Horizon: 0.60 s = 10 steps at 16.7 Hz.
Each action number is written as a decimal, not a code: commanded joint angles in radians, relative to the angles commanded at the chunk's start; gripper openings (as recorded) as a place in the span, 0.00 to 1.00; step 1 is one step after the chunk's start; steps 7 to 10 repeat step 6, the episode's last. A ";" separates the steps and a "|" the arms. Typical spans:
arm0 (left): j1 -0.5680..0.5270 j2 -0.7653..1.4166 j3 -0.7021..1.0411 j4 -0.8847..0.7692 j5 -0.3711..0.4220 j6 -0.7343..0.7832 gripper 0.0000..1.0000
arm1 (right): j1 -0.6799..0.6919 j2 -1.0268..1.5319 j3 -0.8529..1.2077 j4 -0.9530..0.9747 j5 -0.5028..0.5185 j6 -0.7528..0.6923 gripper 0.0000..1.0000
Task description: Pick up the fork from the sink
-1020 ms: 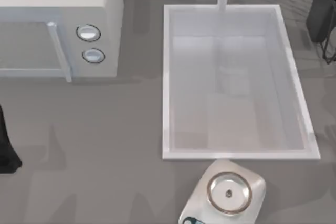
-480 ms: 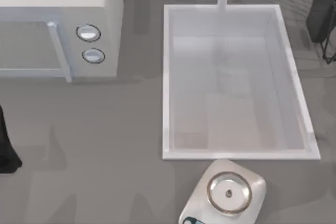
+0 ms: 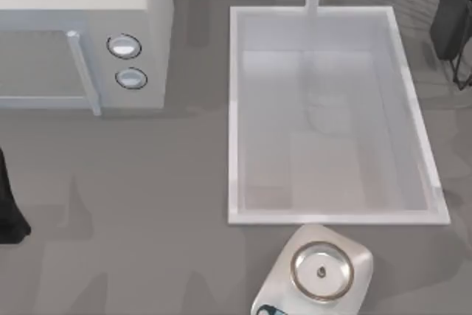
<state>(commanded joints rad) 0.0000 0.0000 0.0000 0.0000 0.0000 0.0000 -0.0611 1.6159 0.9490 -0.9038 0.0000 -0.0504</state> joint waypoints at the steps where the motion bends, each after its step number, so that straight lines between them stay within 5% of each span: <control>1: 0.000 0.000 0.000 0.000 0.000 0.000 1.00 | 0.000 0.000 0.000 0.000 0.000 0.000 1.00; 10: 0.000 0.000 0.000 0.000 0.000 0.000 1.00 | 0.000 0.000 0.000 0.000 0.000 0.000 1.00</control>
